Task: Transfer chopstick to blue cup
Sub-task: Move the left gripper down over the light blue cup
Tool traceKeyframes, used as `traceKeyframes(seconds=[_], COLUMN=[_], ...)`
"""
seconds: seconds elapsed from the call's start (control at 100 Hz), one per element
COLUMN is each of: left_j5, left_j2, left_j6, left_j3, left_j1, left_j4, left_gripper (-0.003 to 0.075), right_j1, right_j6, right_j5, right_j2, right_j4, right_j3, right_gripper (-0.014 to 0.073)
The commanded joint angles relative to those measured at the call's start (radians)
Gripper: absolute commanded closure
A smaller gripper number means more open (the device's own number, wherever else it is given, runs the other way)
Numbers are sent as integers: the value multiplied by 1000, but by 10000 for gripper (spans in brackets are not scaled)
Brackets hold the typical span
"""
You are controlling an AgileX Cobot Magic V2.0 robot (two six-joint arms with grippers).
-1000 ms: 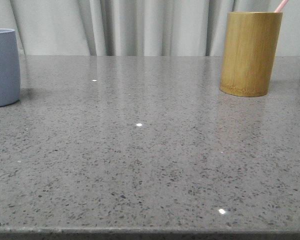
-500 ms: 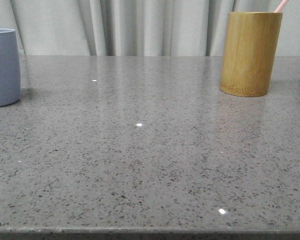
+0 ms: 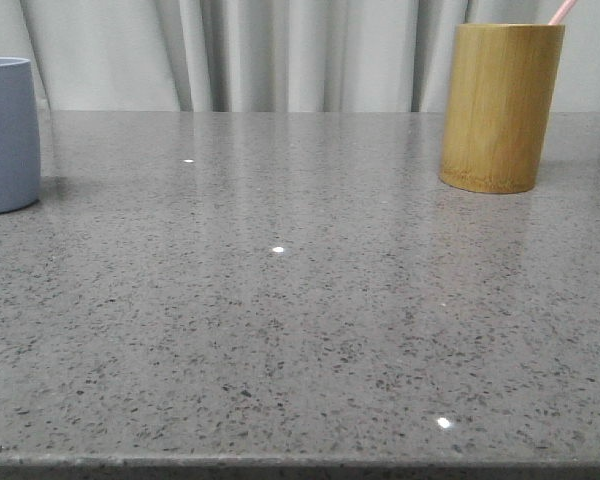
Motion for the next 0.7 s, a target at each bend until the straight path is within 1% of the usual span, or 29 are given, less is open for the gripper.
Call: traceKeyframes(seconds=[0.0,0.11,0.19,0.37,0.69], left_j5=[-97,-148,-157,-202,-261], left_j2=[11,26,61,219,498], left_j6=[-11,0,2,27,27], left_j3=[-33,-38,-54,-109,-227], left_j1=[3,3,3,3,3], left_j4=[-13,-15,-19,-60,-60], left_gripper=[104,104,104,104,104], right_j1=[-5,-5,-5,-5,-5], right_j6=[-2,-2,-2,-2,-2], right_j5=[-72,-78,-88,-109,-107], right_j2=[21,21,21,21,21], right_j4=[8,24,28,28,28], right_j3=[-31,-31,-31,-31,-31], right_gripper=[-52,-52,-52,-52,-52])
